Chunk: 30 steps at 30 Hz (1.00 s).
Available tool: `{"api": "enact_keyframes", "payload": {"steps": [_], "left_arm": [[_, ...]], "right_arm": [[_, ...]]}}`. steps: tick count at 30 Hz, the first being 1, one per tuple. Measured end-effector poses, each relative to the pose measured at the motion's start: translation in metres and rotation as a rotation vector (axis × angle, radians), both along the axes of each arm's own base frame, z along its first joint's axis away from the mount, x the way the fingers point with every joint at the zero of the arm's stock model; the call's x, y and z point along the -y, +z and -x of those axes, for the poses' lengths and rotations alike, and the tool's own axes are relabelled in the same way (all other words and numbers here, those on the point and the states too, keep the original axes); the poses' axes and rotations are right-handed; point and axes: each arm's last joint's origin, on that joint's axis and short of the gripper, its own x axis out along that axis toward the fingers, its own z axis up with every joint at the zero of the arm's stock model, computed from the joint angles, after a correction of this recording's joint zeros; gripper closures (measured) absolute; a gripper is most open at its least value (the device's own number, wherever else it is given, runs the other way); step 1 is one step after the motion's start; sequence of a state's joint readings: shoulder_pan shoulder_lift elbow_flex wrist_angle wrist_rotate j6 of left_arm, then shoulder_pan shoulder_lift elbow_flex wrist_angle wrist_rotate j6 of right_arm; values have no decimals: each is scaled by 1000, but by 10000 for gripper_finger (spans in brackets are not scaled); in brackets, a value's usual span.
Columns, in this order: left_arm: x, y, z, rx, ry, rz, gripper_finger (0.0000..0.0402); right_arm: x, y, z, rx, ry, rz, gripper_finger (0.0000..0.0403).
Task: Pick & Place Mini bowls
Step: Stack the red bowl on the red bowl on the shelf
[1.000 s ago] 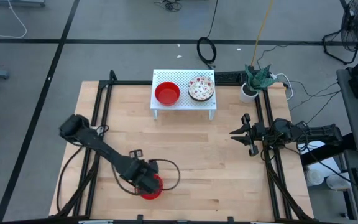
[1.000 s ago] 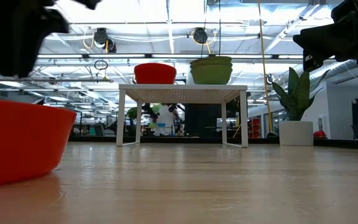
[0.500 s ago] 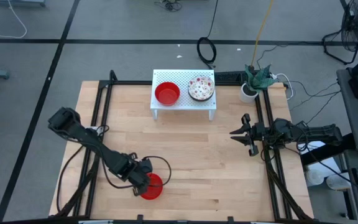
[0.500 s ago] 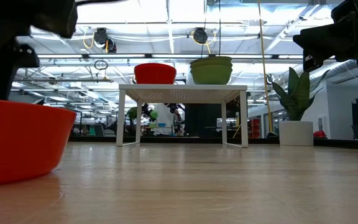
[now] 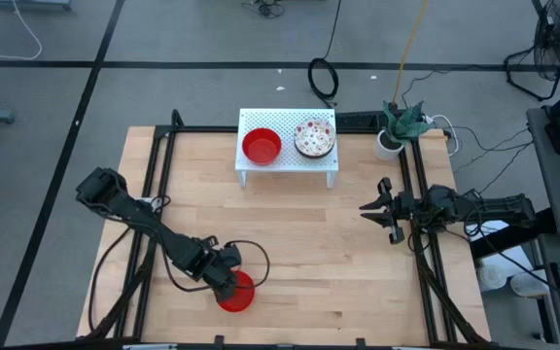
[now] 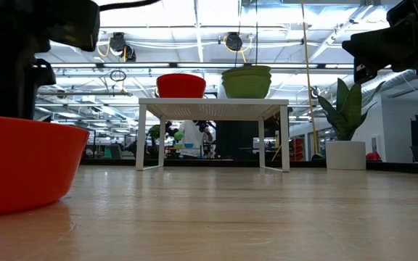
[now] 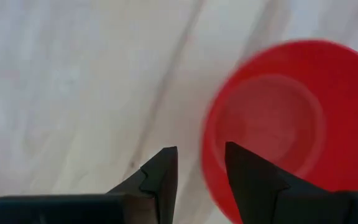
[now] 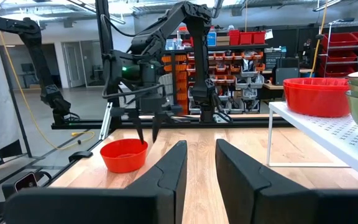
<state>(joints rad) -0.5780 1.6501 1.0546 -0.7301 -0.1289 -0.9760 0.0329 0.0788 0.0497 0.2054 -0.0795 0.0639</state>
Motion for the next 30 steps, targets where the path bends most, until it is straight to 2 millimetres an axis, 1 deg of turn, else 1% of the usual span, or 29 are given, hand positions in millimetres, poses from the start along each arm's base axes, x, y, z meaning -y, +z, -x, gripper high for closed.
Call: {"api": "enact_keyframes", "payload": {"steps": [2, 6, 10, 14, 17, 19, 22, 26, 30], "left_arm": [[-3, 0, -2, 3, 36, -5, 263], [-6, -3, -5, -8, 33, -1, 263], [-6, -11, -7, -48, 16, 2, 263], [-3, -24, -9, -116, -4, 22, 263], [-4, -31, -11, -134, 22, 13, 263], [-6, -33, -12, -143, 69, 13, 263], [-13, -32, -16, -141, 183, 30, 263], [-25, -29, -17, -167, 372, 45, 263], [-40, -30, -12, -255, 576, 2, 263]], "right_arm": [[0, 0, 0, 0, 0, 0, 330], [0, 0, 0, 0, 0, 0, 330], [0, 0, 0, 0, 0, 0, 330], [0, 0, 0, 0, 0, 0, 330], [0, 0, 0, 0, 0, 0, 330], [0, 0, 0, 0, 0, 0, 330], [0, 0, 0, 0, 0, 0, 330], [0, 0, 0, 0, 0, 0, 330], [0, 0, 0, 0, 0, 0, 330]]}}
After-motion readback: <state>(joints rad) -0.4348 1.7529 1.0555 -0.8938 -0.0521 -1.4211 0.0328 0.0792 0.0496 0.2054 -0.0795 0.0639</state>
